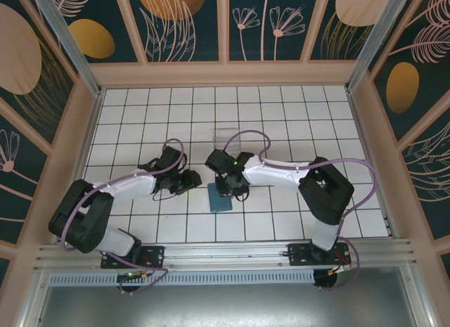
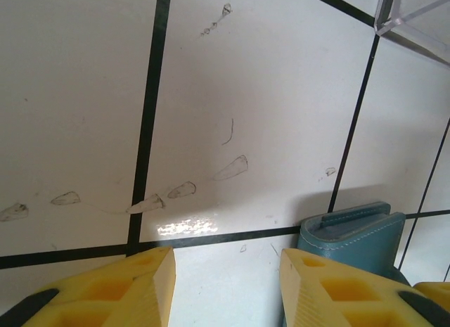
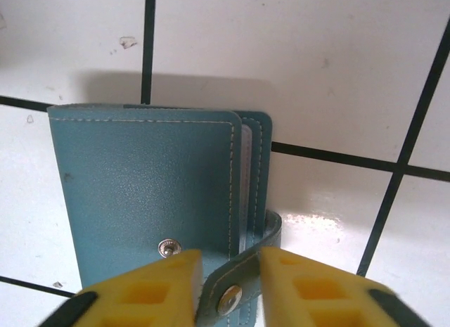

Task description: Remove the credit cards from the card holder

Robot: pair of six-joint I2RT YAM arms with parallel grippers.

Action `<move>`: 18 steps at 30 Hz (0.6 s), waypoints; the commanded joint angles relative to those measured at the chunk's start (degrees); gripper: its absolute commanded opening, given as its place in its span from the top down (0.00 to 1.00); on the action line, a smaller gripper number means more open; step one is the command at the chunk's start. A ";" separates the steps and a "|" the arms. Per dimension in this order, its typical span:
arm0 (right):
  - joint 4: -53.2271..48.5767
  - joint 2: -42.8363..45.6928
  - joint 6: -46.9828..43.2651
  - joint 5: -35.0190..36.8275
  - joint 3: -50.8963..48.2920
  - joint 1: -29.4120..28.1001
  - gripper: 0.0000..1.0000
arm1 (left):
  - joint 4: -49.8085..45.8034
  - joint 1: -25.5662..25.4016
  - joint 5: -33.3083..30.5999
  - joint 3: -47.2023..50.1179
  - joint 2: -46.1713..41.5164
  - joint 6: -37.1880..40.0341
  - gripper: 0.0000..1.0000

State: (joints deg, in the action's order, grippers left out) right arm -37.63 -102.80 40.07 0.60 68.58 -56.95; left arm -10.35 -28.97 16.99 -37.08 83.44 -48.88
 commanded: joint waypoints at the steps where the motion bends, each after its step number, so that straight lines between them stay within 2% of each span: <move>1: -1.63 1.53 1.13 1.27 -0.05 0.26 0.80 | -1.60 0.23 1.72 -0.71 -1.03 0.63 0.56; 7: -1.16 3.36 0.75 1.13 0.62 0.14 1.00 | -0.54 -1.14 4.40 -1.64 -1.41 0.93 0.53; 10: -0.33 5.07 1.23 0.54 1.55 0.17 1.00 | 0.52 -2.19 6.54 -2.40 -1.55 0.09 0.51; 18: 4.47 10.95 3.86 -5.10 0.37 0.39 1.00 | -3.33 -3.76 5.42 -4.39 -2.48 1.39 0.44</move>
State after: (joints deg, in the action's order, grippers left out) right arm -35.62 -95.09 41.78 -2.66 68.58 -56.95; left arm -10.83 -32.34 22.06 -40.32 81.76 -48.62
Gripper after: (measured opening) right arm 0.050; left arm 0.559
